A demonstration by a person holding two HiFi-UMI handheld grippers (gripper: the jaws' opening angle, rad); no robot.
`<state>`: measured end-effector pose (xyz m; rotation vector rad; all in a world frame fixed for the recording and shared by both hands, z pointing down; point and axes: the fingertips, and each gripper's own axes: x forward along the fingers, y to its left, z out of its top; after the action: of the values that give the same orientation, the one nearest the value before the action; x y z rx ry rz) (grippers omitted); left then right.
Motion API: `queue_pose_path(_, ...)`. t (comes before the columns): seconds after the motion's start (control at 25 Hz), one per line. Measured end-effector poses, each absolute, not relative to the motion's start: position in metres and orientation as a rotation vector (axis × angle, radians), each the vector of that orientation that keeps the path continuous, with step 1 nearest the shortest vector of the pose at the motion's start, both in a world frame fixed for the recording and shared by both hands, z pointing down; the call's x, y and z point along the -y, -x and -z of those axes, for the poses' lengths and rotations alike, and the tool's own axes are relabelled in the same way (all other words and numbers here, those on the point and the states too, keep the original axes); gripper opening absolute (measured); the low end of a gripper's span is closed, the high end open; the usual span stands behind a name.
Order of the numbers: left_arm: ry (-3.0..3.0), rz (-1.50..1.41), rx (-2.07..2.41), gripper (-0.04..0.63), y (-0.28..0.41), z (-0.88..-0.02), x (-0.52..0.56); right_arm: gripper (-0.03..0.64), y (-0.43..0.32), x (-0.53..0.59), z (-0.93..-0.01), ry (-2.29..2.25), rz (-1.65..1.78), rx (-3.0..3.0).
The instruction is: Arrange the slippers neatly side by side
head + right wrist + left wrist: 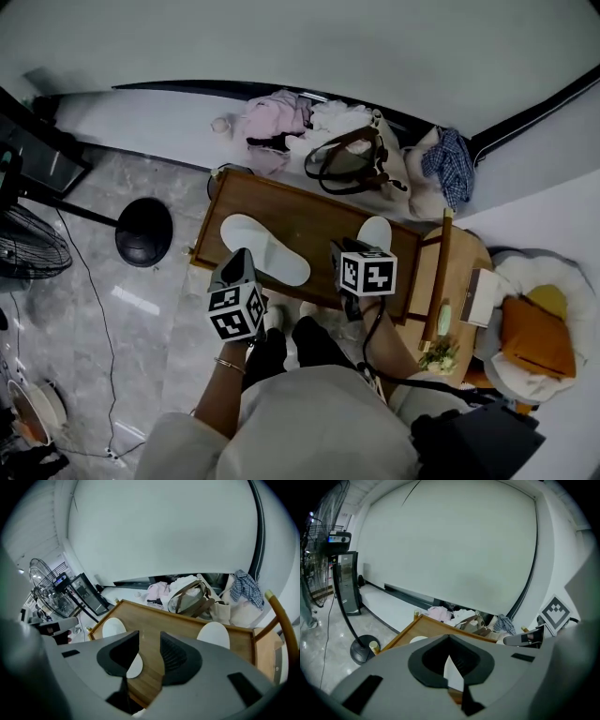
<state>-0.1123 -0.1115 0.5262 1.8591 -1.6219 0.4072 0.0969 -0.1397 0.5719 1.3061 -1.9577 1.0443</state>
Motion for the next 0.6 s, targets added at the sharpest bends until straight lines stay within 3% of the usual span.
queue_pose_path(0.6, -1.614, -0.312, 1.820, 0.014, 0.185, -0.536, 0.076, 0.153, 0.006, 0.153, -0.580, -0.934, -0.896, 2.092)
